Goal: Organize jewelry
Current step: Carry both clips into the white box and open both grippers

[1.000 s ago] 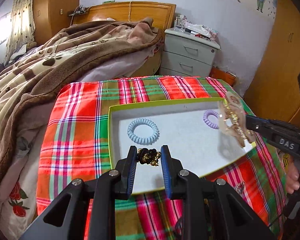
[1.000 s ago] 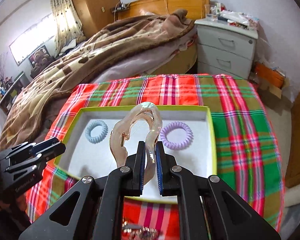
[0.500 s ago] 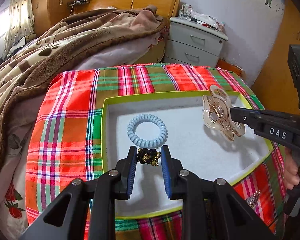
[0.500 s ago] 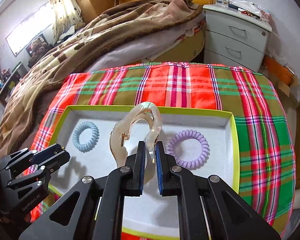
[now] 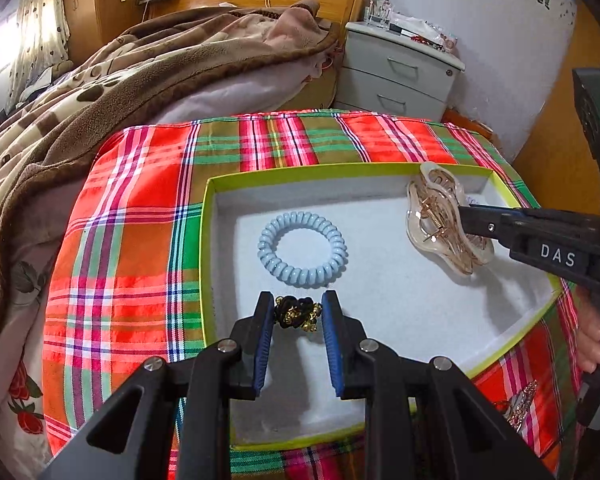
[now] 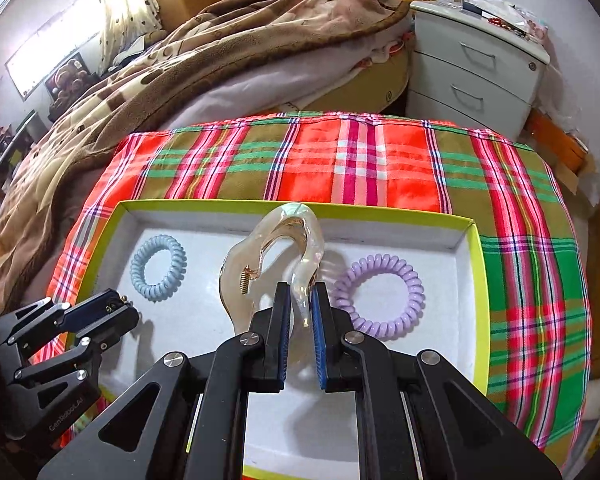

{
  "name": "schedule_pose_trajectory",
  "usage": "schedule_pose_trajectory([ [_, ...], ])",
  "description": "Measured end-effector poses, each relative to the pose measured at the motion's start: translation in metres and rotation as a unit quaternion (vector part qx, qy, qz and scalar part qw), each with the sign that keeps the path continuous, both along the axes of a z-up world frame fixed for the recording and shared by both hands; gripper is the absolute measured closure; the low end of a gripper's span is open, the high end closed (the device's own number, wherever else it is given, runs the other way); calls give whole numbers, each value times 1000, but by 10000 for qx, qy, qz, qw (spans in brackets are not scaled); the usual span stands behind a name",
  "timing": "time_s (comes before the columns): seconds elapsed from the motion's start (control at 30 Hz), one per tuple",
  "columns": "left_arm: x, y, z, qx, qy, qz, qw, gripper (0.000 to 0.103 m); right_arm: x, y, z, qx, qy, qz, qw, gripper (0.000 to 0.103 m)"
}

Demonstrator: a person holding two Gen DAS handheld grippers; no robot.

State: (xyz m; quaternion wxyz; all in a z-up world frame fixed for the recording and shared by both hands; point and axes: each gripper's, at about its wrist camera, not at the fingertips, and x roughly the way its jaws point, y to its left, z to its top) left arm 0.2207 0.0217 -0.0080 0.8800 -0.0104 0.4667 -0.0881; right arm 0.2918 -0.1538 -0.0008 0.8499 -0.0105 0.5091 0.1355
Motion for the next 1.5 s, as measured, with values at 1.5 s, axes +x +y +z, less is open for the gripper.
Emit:
schedule_pose_trajectory([
  [1.5, -23, 5, 26, -292, -191, -12, 9994, 58, -37, -19, 36, 321, -540, -404, 9972, 63],
])
